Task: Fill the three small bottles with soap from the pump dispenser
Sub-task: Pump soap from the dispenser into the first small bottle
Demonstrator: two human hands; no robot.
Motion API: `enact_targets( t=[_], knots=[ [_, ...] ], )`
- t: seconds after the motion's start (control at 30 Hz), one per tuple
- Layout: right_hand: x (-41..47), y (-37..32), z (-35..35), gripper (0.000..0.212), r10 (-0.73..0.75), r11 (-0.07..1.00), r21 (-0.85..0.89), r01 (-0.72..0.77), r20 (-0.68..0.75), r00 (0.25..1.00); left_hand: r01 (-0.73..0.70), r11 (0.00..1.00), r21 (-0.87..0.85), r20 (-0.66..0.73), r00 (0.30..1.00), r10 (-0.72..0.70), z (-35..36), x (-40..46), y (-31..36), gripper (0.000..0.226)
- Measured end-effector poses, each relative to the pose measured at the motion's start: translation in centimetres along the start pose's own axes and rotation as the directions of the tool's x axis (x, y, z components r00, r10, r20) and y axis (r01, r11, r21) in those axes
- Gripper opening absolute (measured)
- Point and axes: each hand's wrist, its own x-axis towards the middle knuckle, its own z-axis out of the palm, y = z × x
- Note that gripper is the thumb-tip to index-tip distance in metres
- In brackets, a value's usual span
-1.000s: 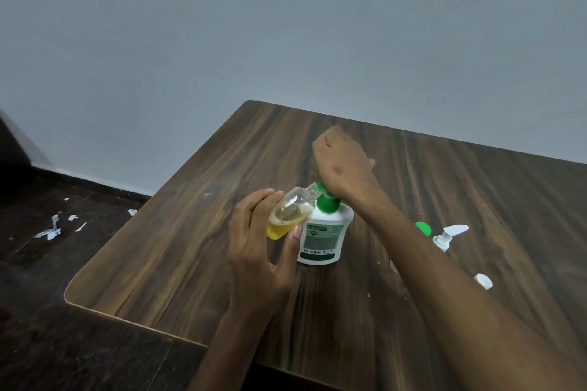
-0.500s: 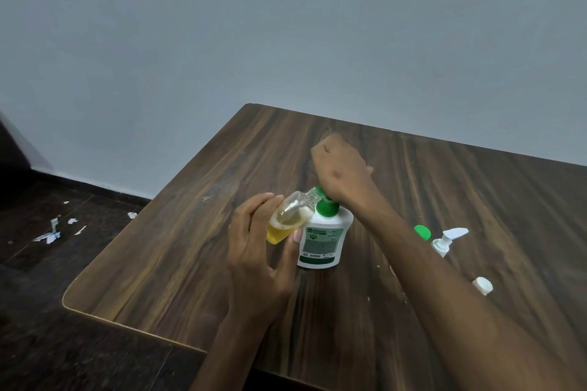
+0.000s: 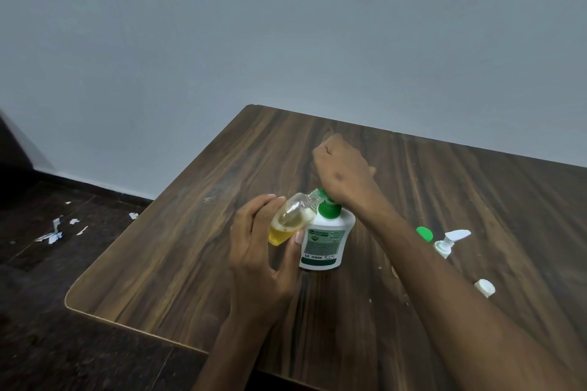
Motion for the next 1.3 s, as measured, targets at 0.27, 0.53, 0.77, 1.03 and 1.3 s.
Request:
enact_targets(
  t=[0.27, 0.53, 0.77, 1.03, 1.3],
  knots=[
    [0.17, 0.00, 0.04, 0.023, -0.006, 1.000, -0.029, 0.006, -0.002, 1.000, -0.001, 1.000, -0.009, 0.003, 1.000, 0.001, 0.02, 0.04, 0.10, 0.040],
    [0.57, 0.37, 0.49, 0.022, -0.001, 1.000, -0.028, 0.002, 0.002, 1.000, -0.006, 1.000, -0.016, 0.003, 1.000, 0.006, -0.02, 0.00, 0.09, 0.040],
    [0.36, 0.16, 0.48, 0.019, -0.001, 1.000, -0.009, 0.001, -0.006, 1.000, -0.017, 1.000, -0.008, 0.000, 1.000, 0.017, -0.04, -0.03, 0.05, 0.040],
    [0.32, 0.01, 0.21, 0.020, -0.012, 1.000, -0.025, 0.012, -0.019, 1.000, -0.009, 0.999, -0.033, 0.001, 1.000, 0.009, -0.11, 0.05, 0.16, 0.040],
    [0.24, -0.03, 0.30, 0.021, -0.014, 1.000, -0.018, 0.013, -0.030, 0.999, 0.002, 1.000, -0.026, 0.002, 1.000, -0.002, 0.00, 0.06, 0.01, 0.041]
  ],
)
